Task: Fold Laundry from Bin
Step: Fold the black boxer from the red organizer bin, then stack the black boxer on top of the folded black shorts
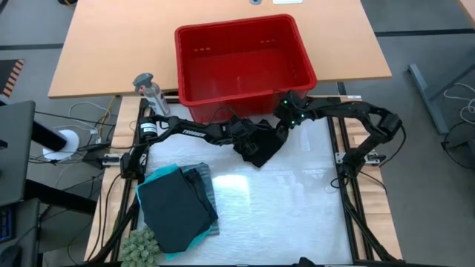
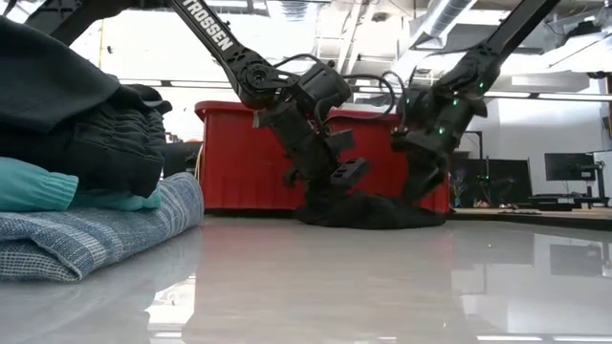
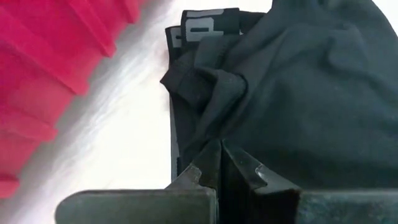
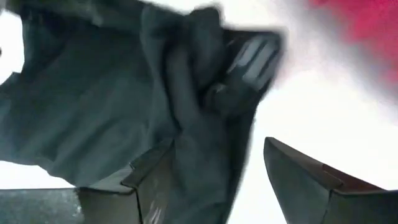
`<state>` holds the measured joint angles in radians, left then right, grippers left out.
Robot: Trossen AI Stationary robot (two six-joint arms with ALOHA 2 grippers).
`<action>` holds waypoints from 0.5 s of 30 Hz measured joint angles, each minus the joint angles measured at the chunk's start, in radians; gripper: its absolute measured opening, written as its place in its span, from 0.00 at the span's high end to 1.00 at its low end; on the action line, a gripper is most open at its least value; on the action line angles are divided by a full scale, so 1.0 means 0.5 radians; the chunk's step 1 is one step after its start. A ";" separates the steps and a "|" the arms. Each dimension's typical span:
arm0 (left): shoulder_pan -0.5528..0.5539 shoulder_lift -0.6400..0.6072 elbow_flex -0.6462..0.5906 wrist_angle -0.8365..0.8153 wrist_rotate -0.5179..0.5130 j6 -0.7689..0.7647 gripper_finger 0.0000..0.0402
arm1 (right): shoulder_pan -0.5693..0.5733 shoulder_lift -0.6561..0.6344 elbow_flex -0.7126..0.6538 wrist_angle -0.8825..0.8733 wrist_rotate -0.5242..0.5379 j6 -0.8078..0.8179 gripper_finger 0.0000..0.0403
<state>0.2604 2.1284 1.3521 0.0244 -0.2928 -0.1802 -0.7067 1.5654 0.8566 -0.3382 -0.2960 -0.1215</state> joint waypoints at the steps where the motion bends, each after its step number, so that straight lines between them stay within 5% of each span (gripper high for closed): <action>1: 0.000 0.000 0.000 -0.002 0.000 0.000 1.00 | -0.006 0.027 0.000 -0.003 -0.046 -0.005 0.33; 15: -0.020 0.000 0.000 -0.024 0.003 -0.016 1.00 | 0.204 0.524 0.082 0.135 -0.269 0.058 0.35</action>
<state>0.2502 2.1284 1.3521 0.0126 -0.2913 -0.1883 -0.6047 1.8274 0.8978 -0.2705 -0.4305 -0.0923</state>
